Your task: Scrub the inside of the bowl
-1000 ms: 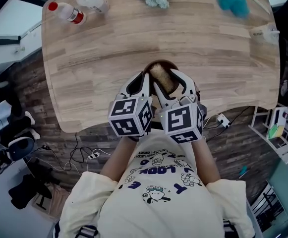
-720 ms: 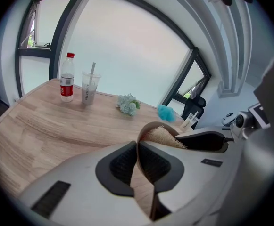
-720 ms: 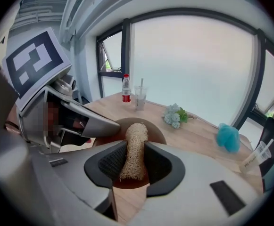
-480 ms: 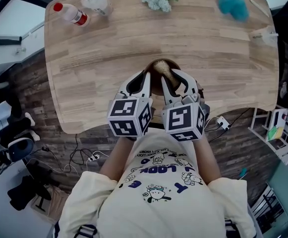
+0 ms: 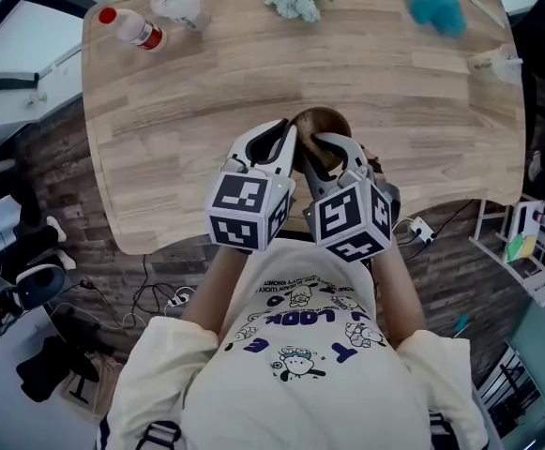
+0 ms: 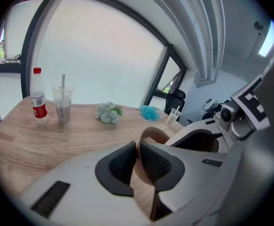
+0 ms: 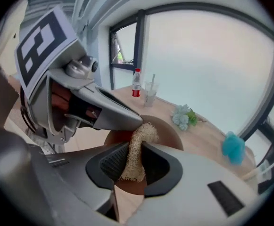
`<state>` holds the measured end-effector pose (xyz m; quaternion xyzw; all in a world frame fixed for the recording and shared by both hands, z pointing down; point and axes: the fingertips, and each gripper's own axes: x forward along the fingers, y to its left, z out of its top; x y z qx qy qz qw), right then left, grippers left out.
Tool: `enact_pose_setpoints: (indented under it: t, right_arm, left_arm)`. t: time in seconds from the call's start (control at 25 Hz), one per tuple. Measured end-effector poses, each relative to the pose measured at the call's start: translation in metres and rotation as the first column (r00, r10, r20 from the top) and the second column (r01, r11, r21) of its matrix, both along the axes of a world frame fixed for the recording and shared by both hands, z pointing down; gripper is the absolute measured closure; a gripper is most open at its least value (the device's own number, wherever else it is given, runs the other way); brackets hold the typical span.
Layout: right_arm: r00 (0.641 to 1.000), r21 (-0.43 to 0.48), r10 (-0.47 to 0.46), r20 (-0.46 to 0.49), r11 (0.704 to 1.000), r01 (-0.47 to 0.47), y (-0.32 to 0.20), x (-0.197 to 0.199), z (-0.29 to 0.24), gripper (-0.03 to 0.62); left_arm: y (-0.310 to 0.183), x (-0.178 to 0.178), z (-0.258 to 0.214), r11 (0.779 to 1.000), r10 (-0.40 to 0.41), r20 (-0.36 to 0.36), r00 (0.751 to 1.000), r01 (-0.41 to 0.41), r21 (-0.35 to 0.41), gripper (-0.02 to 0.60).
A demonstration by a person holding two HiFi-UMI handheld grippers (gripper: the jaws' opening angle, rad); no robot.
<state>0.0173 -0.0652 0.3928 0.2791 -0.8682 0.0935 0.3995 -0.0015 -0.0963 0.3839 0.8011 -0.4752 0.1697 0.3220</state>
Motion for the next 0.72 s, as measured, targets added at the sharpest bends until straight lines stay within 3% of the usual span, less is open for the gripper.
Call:
enact_pose_setpoints:
  t: [0.12,0.2,0.32,0.4,0.44,0.56,0.6,0.64,0.68,0.72]
  right_arm:
    - [0.975,-0.160,0.132,0.177,0.982,-0.104,-0.003,0.000,-0.007,0.514]
    - [0.922,-0.310,0.265,0.282,0.935,-0.174,-0.005,0.002,-0.010,0.516]
    - [0.827,-0.476,0.435,0.357,0.846,-0.240,-0.008,0.006,-0.016,0.519]
    - [0.730,-0.573,0.552,0.403,0.774,-0.269,-0.012,0.008,-0.020,0.520]
    - [0.659,-0.634,0.621,0.424,0.723,-0.274,-0.015,0.010,-0.023,0.520]
    - [0.401,-0.798,0.809,0.429,0.547,-0.252,-0.021,0.016,-0.027,0.520]
    - [0.333,-0.830,0.847,0.415,0.502,-0.242,-0.021,0.017,-0.027,0.520]
    - [0.290,-0.847,0.868,0.403,0.474,-0.241,-0.021,0.017,-0.027,0.520]
    - [0.275,-0.849,0.875,0.399,0.466,-0.250,-0.019,0.017,-0.026,0.520]
    - [0.283,-0.840,0.871,0.402,0.474,-0.265,-0.018,0.017,-0.026,0.520]
  left_arm:
    - [-0.004,0.002,-0.005,1.000,0.000,-0.026,1.000,0.000,0.024,0.525]
    - [-0.003,0.001,-0.008,0.999,-0.018,-0.043,0.999,0.020,0.030,0.525]
    - [0.000,0.001,-0.010,0.998,-0.043,-0.045,0.998,0.045,0.046,0.523]
    - [0.001,0.001,-0.011,0.997,-0.054,-0.045,0.998,0.056,0.055,0.523]
    - [0.002,0.000,-0.012,0.996,-0.058,-0.044,0.997,0.060,0.059,0.523]
    - [0.003,-0.001,-0.013,0.995,-0.075,-0.054,0.996,0.078,0.062,0.525]
    - [0.003,-0.002,-0.013,0.994,-0.083,-0.061,0.995,0.087,0.060,0.525]
    - [0.004,-0.003,-0.013,0.994,-0.090,-0.065,0.994,0.094,0.058,0.525]
    - [0.004,-0.004,-0.013,0.994,-0.094,-0.062,0.994,0.097,0.056,0.525]
    - [0.005,-0.005,-0.013,0.994,-0.095,-0.055,0.994,0.098,0.055,0.525]
